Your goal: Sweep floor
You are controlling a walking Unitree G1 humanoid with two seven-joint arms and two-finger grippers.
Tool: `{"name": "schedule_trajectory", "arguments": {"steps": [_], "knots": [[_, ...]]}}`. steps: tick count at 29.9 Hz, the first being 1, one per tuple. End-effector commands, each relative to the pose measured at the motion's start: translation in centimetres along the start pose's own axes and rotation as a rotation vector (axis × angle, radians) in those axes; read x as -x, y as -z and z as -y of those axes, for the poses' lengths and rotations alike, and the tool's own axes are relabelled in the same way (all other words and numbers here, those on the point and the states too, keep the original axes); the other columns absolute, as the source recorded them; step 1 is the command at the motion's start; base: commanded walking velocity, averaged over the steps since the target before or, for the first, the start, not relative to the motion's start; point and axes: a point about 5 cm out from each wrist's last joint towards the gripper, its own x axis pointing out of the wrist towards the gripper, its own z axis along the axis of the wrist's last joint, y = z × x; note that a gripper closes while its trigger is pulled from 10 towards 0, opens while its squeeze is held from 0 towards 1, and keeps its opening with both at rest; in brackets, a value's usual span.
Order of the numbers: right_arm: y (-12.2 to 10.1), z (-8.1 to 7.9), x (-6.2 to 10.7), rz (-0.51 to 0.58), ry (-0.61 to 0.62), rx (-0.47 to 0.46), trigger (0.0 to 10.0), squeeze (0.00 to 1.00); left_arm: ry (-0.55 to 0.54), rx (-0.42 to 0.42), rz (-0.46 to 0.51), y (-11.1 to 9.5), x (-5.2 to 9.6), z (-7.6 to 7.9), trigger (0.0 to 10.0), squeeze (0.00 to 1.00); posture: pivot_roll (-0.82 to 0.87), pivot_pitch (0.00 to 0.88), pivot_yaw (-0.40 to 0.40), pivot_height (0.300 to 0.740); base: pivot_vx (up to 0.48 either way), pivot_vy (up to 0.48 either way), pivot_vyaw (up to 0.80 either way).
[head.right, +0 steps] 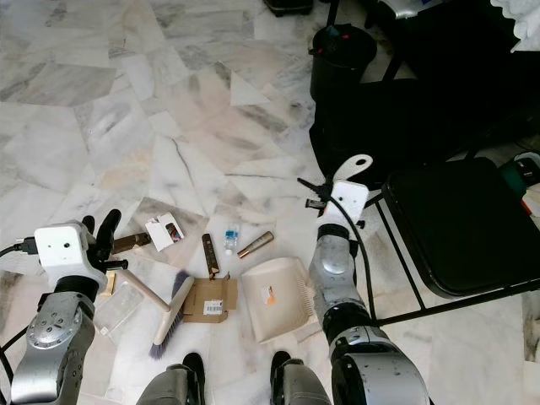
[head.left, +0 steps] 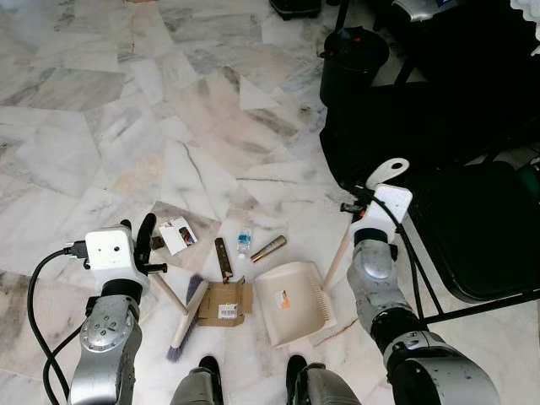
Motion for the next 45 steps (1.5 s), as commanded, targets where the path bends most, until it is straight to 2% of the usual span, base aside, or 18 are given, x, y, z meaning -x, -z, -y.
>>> {"name": "schedule_trajectory", "arguments": {"steps": [1,3,6,8,9,14,17,20,22,26,28,33,35,37,38,41,45], "knots": [[2.1,-0.9,1.3,-0.103,-0.038,-0.017,10.0,0.0,-0.009,0.026,-0.115,1.9,0.7,-0.4,10.0,0.0,0.1,0.326,-0.028,0.74,0.0,0.0,0.0],[2.1,-0.9,1.3,-0.101,-0.04,-0.017,10.0,0.0,-0.01,0.034,-0.129,2.1,0.8,-0.4,10.0,0.0,0.1,0.326,-0.028,0.74,0.0,0.0,0.0],[2.1,-1.0,1.3,-0.102,-0.048,-0.016,10.0,0.0,-0.015,0.08,-0.206,2.9,0.8,-0.4,10.0,0.0,0.1,0.324,-0.028,0.74,0.0,0.0,0.0],[2.2,-1.1,1.4,-0.106,-0.05,-0.017,10.0,0.0,-0.024,0.141,-0.231,3.0,0.7,-0.4,10.0,0.0,0.1,0.323,-0.026,0.74,0.0,0.0,0.0],[2.2,-1.1,1.4,-0.108,-0.052,-0.017,10.0,0.0,-0.025,0.212,-0.241,2.9,0.4,-0.2,10.0,0.0,0.1,0.321,-0.026,0.74,0.0,0.0,0.0],[2.2,-1.2,1.4,-0.109,-0.059,-0.018,10.0,0.0,-0.07,0.316,-0.202,2.1,-0.6,-0.6,10.0,0.0,0.09,0.314,-0.022,0.74,0.0,0.0,0.0],[2.1,-1.3,1.3,-0.104,-0.063,-0.027,10.0,0.0,-0.079,0.332,-0.177,1.8,-1.1,-0.6,10.0,0.0,0.09,0.316,-0.023,0.74,0.0,0.0,0.0],[2.0,-1.6,1.3,-0.098,-0.081,-0.038,10.0,0.0,-0.072,0.368,-0.132,0.7,-2.4,-0.2,10.0,0.0,0.08,0.317,-0.024,0.74,0.0,0.0,0.0],[2.0,-1.7,1.4,-0.103,-0.094,-0.044,10.0,0.0,-0.072,0.425,-0.114,0.2,-3.0,0.0,10.0,0.0,0.08,0.317,-0.026,0.74,0.0,0.0,0.0],[2.1,-1.7,1.4,-0.112,-0.101,-0.048,10.0,0.0,-0.078,0.478,-0.108,0.0,-3.5,0.1,10.0,0.0,0.08,0.317,-0.027,0.74,0.0,0.0,0.0],[2.2,-1.8,1.4,-0.121,-0.109,-0.053,10.0,0.0,-0.086,0.535,-0.087,-0.3,-3.6,-0.1,10.0,0.0,0.08,0.316,-0.028,0.74,0.0,0.0,0.0],[2.3,-1.7,1.4,-0.128,-0.114,-0.058,10.0,0.0,-0.104,0.524,-0.061,-0.6,-3.4,-0.7,10.0,0.0,0.08,0.315,-0.026,0.74,0.0,0.0,0.0],[2.1,-1.6,1.2,-0.126,-0.111,-0.064,10.0,0.0,-0.109,0.437,0.023,-2.0,-2.9,-1.5,10.0,0.0,0.08,0.308,-0.024,0.74,0.0,0.0,0.0],[2.0,-1.6,1.1,-0.12,-0.108,-0.066,10.0,0.0,-0.109,0.428,0.05,-2.5,-2.7,-1.6,10.0,0.0,0.09,0.305,-0.024,0.74,0.0,0.0,0.0],[1.7,-1.4,0.9,-0.111,-0.098,-0.076,10.0,0.0,-0.099,0.418,0.098,-3.6,-2.4,-1.7,10.0,0.0,0.09,0.301,-0.023,0.74,0.0,0.0,0.0],[1.5,-1.0,0.6,-0.112,-0.078,-0.091,10.0,0.0,-0.079,0.382,0.153,-5.1,-1.9,-1.7,10.0,0.0,0.1,0.29,-0.02,0.74,0.0,0.0,0.0],[1.2,-0.7,0.4,-0.1,-0.067,-0.1,10.0,0.0,-0.077,0.358,0.206,-6.4,-1.6,-1.8,10.0,0.0,0.1,0.279,-0.017,0.74,0.0,0.0,0.0]]}}
